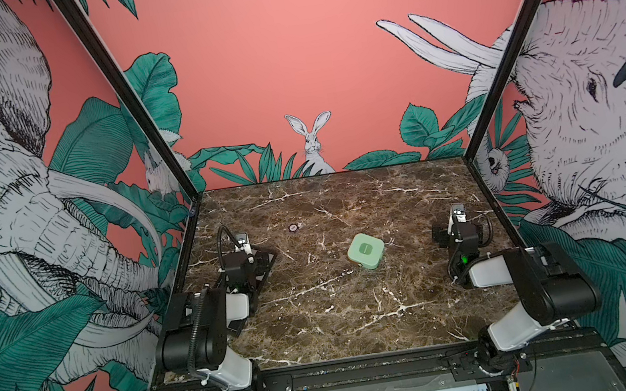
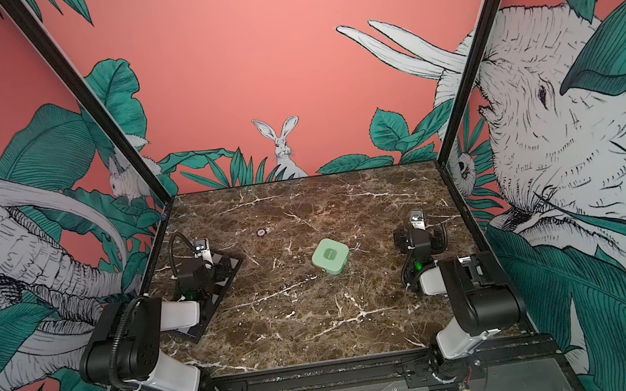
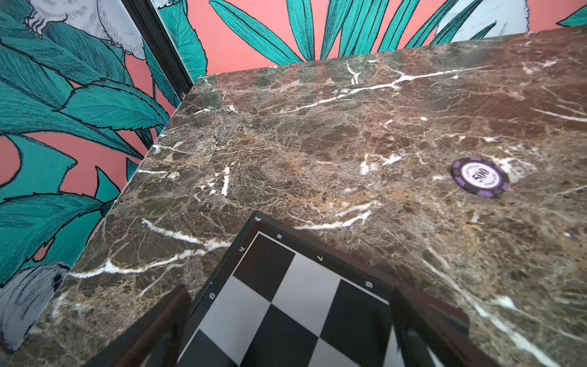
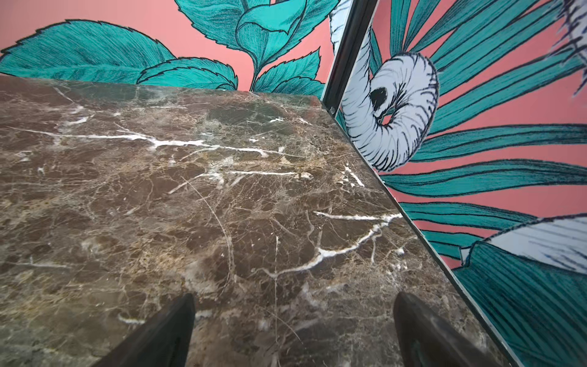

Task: Organize nail clipper sets
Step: Reset both arms

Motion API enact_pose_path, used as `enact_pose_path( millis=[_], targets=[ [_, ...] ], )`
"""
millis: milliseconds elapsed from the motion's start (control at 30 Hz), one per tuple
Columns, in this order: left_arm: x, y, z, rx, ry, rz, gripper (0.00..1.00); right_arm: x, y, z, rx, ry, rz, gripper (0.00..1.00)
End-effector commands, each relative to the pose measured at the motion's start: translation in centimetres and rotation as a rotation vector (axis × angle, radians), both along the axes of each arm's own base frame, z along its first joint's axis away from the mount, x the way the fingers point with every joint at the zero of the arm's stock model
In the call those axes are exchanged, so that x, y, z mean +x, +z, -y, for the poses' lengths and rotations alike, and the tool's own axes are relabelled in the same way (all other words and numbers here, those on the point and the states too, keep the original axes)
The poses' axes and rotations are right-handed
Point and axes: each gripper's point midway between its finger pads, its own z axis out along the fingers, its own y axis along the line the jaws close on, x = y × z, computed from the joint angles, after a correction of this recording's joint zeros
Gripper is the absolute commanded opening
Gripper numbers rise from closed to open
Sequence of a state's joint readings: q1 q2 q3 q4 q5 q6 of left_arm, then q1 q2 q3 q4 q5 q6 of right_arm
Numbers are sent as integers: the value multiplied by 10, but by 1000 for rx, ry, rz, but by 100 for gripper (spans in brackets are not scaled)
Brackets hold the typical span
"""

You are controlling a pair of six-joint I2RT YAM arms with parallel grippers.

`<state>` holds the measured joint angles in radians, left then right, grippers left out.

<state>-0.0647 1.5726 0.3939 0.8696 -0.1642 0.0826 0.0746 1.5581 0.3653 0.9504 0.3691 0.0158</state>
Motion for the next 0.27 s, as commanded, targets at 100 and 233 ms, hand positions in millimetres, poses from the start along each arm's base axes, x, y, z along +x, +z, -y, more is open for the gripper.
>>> enact_pose_path(
  millis=[100,233],
  targets=[
    [5,13,0,3,-5,36,99,7,2,-10,26,63,-5,99],
    [5,13,0,2,-5,35,99,8,2,-10,30,68,-1,99]
  ],
)
